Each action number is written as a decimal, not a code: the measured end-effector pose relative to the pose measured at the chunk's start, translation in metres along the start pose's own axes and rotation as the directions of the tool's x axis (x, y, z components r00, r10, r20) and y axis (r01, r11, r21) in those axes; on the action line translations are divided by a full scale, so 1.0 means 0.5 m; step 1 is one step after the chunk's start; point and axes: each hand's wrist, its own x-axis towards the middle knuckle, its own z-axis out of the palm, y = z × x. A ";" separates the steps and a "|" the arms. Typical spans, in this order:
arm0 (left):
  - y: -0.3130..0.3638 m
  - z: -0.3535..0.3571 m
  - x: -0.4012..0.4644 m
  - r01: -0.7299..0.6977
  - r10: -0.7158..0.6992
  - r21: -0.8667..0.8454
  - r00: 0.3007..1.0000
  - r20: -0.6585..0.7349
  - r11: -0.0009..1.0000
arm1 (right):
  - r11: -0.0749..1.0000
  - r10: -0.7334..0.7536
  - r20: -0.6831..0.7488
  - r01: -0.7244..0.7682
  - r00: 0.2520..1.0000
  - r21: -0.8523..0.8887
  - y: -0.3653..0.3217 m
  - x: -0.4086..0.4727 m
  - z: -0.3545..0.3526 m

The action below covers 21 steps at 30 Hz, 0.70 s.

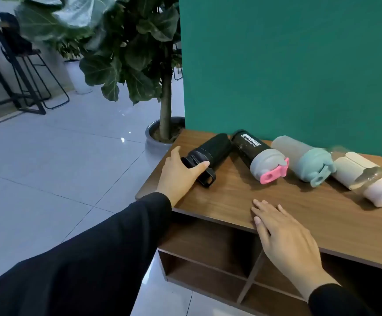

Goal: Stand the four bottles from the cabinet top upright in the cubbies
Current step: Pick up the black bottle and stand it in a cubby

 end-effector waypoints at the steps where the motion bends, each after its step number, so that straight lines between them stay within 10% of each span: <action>1: 0.005 0.004 0.011 0.012 -0.012 -0.004 0.999 0.030 1.000 | 1.000 -0.016 -0.012 0.016 1.000 -0.009 0.001 0.002 0.002; 21: 0.043 -0.008 0.040 0.093 -0.087 -0.054 0.992 0.091 0.994 | 0.999 -0.018 -0.043 0.015 0.999 -0.049 -0.001 -0.001 0.015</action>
